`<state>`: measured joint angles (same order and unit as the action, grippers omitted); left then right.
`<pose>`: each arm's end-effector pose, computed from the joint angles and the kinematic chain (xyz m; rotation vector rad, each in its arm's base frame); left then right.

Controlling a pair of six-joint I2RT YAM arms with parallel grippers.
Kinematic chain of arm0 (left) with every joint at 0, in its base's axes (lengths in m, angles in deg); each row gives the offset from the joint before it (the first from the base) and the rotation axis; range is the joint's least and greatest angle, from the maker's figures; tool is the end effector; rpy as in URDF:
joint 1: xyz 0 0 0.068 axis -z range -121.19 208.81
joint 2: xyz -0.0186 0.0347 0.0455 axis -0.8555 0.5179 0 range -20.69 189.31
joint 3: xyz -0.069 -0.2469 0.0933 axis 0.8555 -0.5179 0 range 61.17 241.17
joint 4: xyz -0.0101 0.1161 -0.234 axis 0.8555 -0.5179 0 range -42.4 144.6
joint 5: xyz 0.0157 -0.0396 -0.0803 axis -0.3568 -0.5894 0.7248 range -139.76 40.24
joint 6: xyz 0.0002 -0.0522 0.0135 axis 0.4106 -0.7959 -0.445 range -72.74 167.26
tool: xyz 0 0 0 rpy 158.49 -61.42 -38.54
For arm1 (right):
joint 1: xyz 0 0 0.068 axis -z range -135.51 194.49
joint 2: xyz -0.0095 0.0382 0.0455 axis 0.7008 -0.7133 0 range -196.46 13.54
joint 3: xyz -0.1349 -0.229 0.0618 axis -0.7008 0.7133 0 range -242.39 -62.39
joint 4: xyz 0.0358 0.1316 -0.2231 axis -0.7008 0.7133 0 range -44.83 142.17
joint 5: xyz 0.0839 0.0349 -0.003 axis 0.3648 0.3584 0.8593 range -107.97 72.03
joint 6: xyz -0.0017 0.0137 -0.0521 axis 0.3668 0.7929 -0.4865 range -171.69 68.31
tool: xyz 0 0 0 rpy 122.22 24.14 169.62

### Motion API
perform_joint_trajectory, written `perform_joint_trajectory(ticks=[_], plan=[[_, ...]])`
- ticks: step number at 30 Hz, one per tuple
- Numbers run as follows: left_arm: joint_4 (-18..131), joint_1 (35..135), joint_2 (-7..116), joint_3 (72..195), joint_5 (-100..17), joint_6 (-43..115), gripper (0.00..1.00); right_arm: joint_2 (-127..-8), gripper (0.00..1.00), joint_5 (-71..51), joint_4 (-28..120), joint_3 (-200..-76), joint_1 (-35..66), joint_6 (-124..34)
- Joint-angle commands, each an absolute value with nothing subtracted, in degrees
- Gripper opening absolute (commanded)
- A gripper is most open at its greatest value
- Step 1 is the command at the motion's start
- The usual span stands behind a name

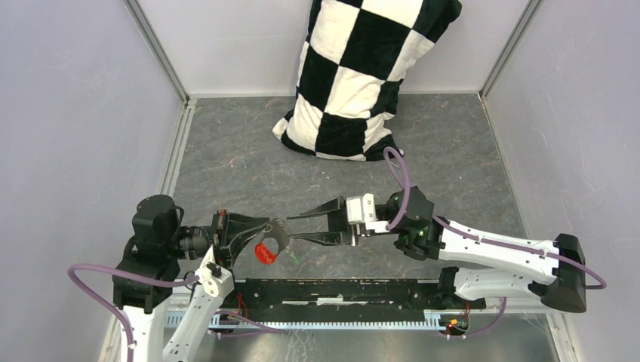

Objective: Put the keys on the keyring

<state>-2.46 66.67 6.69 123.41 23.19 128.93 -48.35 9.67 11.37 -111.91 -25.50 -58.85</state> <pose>0.0255 -0.0380 0.3923 1.5995 0.5448 -0.2840 0.0687 0.2368 0.3911 -1.1416 0.7018 1.2283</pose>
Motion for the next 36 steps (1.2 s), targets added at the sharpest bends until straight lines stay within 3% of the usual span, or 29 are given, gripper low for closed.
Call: perform_joint_trajectory(ticks=[1, 9, 15, 36], plan=[[-16.09, 66.66, 8.89, 126.88, 20.82, 152.24, 0.02, -50.74, 0.41, 11.49, 18.04, -118.2, -25.51, -62.31], [-16.99, 66.72, 10.7, 128.7, 20.48, 142.39, 0.02, -56.89, 0.42, 4.21, 39.31, -131.64, -29.26, -76.93], [-17.09, 66.72, 12.82, 130.32, 21.15, 132.78, 0.02, -57.03, 0.42, -1.94, 46.72, -133.62, -32.41, -83.29], [-17.89, 66.69, 12.95, 129.66, 20.8, 130.55, 0.02, -60.36, 0.31, -7.79, 45.6, -136.25, -36.11, -84.88]])
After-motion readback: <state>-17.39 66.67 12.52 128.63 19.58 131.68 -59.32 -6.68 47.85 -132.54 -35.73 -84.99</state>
